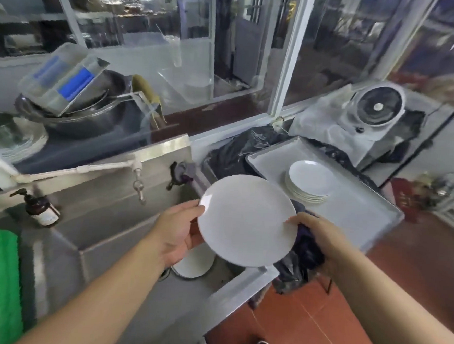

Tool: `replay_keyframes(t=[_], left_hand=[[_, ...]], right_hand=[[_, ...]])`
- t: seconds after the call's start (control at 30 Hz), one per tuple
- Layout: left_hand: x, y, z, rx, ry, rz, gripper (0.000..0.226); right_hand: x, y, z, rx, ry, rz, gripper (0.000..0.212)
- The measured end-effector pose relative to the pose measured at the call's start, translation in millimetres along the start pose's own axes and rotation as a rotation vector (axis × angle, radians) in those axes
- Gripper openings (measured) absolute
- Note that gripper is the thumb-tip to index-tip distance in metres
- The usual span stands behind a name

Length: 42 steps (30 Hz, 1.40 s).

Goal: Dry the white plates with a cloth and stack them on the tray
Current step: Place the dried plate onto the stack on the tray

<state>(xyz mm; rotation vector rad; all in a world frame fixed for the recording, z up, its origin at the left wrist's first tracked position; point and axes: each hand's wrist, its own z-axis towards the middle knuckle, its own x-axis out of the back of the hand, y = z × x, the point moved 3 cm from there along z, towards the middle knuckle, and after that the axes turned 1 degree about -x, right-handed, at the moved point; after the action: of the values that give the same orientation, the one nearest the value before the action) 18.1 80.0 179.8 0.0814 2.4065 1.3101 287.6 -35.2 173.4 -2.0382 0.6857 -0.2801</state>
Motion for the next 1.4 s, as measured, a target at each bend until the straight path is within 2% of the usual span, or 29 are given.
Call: replay_keyframes(t=[0.1,0.17,0.3,0.4,0.6,0.73,1.0,1.17,1.4], left_hand=[[-45,-10,7,0.014,-0.067,0.036,0.028],[-77,-17,12,0.019,-0.128,0.050,0.028],[-147,-33,26,0.025,-0.181,0.072,0.028],[-209,-53,34,0.043,-0.210,0.124,0.027],[-324,-94,43,0.106,-0.194,0.236,0.029],[-375,-110,50,0.114,-0.173,0.231,0.028],[-404,-123,99,0.131,-0.147,0.234,0.020],[-398,-124,154,0.128,-0.125,0.219,0.020],[-380,-107,229,0.160,-0.038,0.149,0.016]], right_hand=[[46,1,-7,-0.029,0.058,0.078,0.017],[79,-1,-8,-0.038,0.069,0.146,0.008],[150,-11,1,0.014,0.130,0.196,0.006],[211,-21,11,0.058,0.172,0.222,0.024],[332,-46,22,0.130,0.231,0.176,0.027],[381,-60,32,0.145,0.256,0.131,0.029],[410,-76,83,0.093,0.275,0.077,0.030],[397,-88,141,0.025,0.261,0.039,0.027],[361,-118,235,-0.008,0.259,-0.045,0.034]])
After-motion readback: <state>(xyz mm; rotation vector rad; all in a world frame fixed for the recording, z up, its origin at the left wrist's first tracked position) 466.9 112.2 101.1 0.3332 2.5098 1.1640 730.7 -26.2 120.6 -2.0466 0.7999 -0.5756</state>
